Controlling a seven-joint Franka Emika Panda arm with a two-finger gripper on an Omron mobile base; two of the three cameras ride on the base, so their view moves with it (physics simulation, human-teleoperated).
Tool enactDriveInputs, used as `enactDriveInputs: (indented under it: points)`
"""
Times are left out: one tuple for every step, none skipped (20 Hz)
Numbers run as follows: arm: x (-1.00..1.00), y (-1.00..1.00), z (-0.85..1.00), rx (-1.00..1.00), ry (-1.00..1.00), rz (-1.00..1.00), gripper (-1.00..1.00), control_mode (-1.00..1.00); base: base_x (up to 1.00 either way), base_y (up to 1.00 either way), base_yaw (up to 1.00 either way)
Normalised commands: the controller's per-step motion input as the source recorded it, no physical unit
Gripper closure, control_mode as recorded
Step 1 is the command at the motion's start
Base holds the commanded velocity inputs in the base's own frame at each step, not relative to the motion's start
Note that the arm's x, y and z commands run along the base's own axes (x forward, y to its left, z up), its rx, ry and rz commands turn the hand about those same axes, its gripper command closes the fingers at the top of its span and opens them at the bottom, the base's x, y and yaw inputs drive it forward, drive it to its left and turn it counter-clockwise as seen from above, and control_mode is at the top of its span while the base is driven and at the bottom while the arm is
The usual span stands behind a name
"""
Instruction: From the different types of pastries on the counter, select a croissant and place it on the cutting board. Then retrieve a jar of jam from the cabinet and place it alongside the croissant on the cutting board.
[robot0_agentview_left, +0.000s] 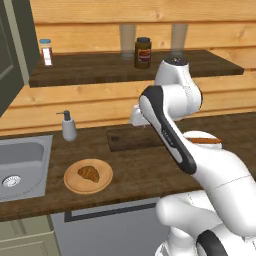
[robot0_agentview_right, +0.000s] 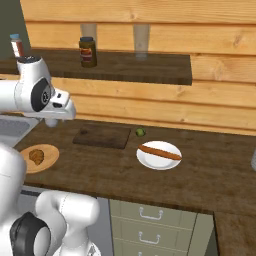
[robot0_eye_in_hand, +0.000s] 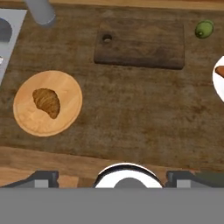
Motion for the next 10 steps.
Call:
enactDriveInputs:
  points:
    - [-0.79, 1.00, 0.00, -0.09, 0.00, 0.08, -1.00, -1.00, 0.00, 0.00, 0.00]
    - [-0.69, 1.00, 0.00, -0.04, 0.00, 0.10, -1.00, -1.00, 0.00, 0.00, 0.00]
    - [-0.59, 1.00, 0.00, -0.02, 0.00, 0.10, -1.00, -1.00, 0.00, 0.00, 0.00]
    - [-0.41, 1.00, -0.06, 0.00, 0.00, 0.13, -1.00, -1.00, 0.00, 0.00, 0.00]
    - [-0.19, 1.00, -0.13, 0.00, 0.05, 0.19, -1.00, -1.00, 0.00, 0.00, 0.00]
    - [-0.01, 1.00, -0.16, 0.00, 0.09, 0.25, -1.00, -1.00, 0.00, 0.00, 0.00]
    - [0.00, 1.00, -0.18, 0.00, 0.10, 0.27, -1.00, -1.00, 0.00, 0.00, 0.00]
    - [0.00, 1.00, -0.17, 0.00, 0.10, 0.28, -1.00, -1.00, 0.00, 0.00, 0.00]
    - [0.00, 1.00, -0.13, 0.00, 0.09, 0.27, -1.00, -1.00, 0.00, 0.00, 0.00]
    - [0.00, 0.95, -0.16, 0.00, 0.13, 0.27, -1.00, -1.00, 0.00, 0.00, 0.00]
